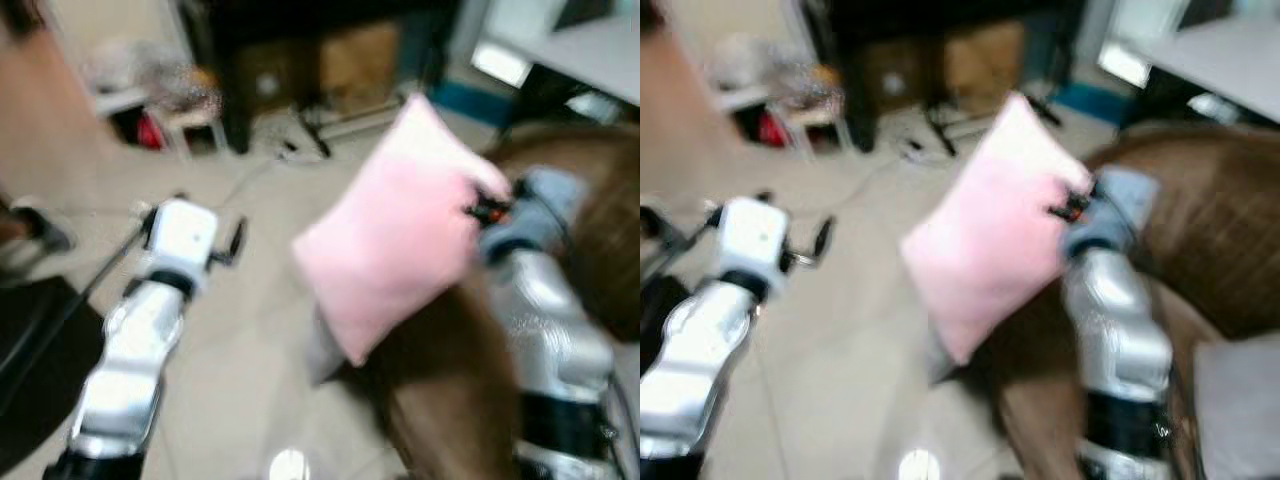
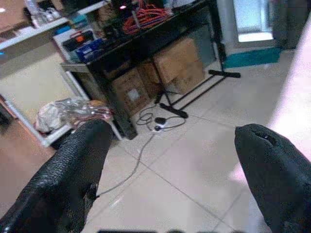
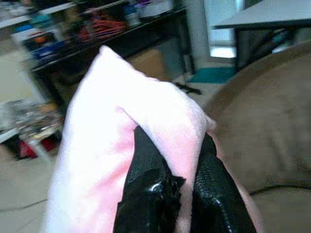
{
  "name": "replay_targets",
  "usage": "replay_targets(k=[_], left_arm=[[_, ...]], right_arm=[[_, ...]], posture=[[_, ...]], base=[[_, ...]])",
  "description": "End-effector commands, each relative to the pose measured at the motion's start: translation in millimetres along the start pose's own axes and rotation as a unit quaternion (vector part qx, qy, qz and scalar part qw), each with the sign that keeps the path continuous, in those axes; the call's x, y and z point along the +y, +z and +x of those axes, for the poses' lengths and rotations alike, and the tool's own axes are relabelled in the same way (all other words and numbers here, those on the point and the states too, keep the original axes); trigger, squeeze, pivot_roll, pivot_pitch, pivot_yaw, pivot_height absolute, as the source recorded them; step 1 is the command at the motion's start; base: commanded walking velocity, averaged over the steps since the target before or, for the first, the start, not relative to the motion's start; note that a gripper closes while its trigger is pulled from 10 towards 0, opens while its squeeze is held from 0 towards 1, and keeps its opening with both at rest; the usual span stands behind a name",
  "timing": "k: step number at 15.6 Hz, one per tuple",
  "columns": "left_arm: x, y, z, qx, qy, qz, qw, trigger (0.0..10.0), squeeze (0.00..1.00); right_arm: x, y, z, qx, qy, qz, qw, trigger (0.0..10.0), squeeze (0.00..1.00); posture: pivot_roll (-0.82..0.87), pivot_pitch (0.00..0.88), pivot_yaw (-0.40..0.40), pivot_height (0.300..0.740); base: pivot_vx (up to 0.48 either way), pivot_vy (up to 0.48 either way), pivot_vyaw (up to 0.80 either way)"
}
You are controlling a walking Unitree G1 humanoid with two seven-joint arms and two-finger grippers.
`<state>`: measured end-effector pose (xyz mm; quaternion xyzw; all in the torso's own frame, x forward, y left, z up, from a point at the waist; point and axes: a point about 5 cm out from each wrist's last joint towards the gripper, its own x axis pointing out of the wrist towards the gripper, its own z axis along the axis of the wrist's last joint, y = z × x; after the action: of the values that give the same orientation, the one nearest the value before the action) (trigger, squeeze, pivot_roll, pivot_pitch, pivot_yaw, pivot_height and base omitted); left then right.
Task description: Move the pillow to the sofa from floor
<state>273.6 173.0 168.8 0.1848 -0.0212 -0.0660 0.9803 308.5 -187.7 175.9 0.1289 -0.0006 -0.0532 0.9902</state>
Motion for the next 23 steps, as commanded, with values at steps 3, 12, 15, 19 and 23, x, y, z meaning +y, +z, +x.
replay_targets(k=[3,12,15,19,23], left_arm=[[7.1,-5,-3.1,0.011,0.011,0.009,1.000,10.0,0.00],[8.1,-7,-7.2,0.007,0.019,0.015,1.000,10.0,0.00],[9.8,-6,-8.6,0.004,0.021,0.016,1.000,10.0,0.00],[12.5,-6,-11.8,-0.001,0.032,-0.027,0.999,10.0,0.00],[13.5,-7,-14.9,0.000,0.035,-0.038,0.999,10.0,0.00]], right_arm=[[22.2,9,1.0,-0.022,0.041,0.006,0.999,10.0,0.00],[29.7,3,-0.7,-0.010,0.067,0.009,0.998,10.0,0.00],[37.4,-1,-2.7,-0.004,0.087,0.007,0.996,10.0,0.00],[53.4,-6,-5.6,0.005,0.137,-0.024,0.990,10.0,0.00],[63.8,-9,-9.3,0.004,0.173,-0.043,0.984,10.0,0.00]], posture=[[-0.07,0.000,0.023,0.740],[-0.05,0.000,0.002,0.740],[-0.04,0.000,0.000,0.740],[-0.03,0.000,-0.011,0.740],[-0.02,0.000,-0.017,0.740]], base=[[0.000,0.000,0.00],[0.000,0.000,-0.80],[0.000,0.000,-0.80],[0.000,0.000,-0.60],[0.000,0.000,0.00]])
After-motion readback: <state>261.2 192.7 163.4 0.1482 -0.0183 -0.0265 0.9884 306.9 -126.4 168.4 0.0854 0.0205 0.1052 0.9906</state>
